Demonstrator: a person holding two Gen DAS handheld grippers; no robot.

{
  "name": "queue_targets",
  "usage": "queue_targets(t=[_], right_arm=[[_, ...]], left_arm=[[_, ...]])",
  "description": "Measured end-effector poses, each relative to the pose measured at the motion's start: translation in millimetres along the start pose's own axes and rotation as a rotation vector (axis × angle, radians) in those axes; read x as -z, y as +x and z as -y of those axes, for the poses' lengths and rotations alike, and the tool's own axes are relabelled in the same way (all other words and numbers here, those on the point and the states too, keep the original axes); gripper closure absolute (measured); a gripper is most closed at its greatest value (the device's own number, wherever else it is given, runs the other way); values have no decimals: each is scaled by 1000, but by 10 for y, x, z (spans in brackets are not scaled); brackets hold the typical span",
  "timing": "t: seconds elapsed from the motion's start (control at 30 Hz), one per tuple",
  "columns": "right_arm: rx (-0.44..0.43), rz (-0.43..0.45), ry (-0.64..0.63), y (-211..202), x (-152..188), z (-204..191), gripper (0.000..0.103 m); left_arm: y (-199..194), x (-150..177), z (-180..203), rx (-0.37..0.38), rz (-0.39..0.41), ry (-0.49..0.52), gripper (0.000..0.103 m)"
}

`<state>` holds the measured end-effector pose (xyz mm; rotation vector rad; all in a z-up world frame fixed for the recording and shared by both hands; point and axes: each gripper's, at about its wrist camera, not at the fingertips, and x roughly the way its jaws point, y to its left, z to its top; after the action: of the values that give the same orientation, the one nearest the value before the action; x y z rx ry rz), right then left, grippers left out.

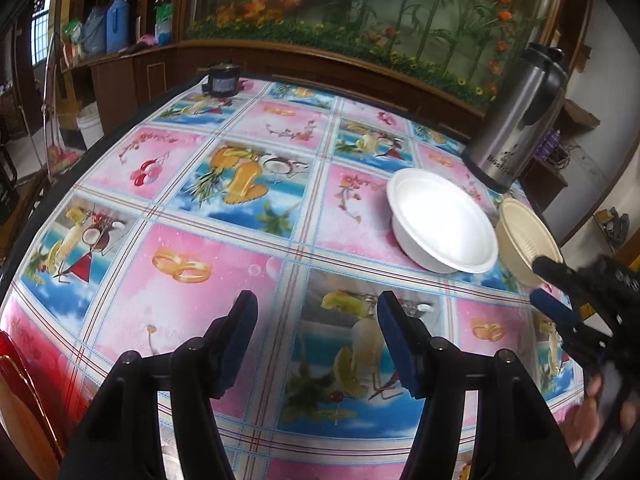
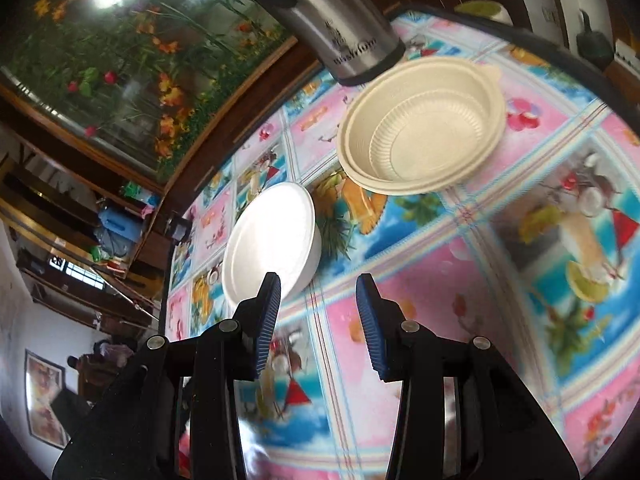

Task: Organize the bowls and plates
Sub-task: 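Grasp the small white bowl rim with the right gripper and lift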

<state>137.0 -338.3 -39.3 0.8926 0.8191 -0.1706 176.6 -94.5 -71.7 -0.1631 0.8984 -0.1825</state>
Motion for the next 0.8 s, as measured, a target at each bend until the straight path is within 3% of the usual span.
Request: queue_targets(t=[0.4, 0.67, 0.7, 0.73, 0.8], right_arm=[[62, -45, 51, 642, -238, -182, 64], [167, -33, 76, 806, -258, -220, 64], [175, -29, 67, 810, -261, -224, 65], [184, -22, 59, 807, -258, -226, 75], [198, -12, 43, 800, -266, -224, 84]], left_arm=[[67, 13, -54, -13, -42, -27, 40], [93, 14, -85, -6, -61, -45, 40], [95, 13, -84, -6, -62, -45, 40], [97, 13, -81, -7, -63, -43, 40], [99, 10, -83, -5, -65, -44, 40]])
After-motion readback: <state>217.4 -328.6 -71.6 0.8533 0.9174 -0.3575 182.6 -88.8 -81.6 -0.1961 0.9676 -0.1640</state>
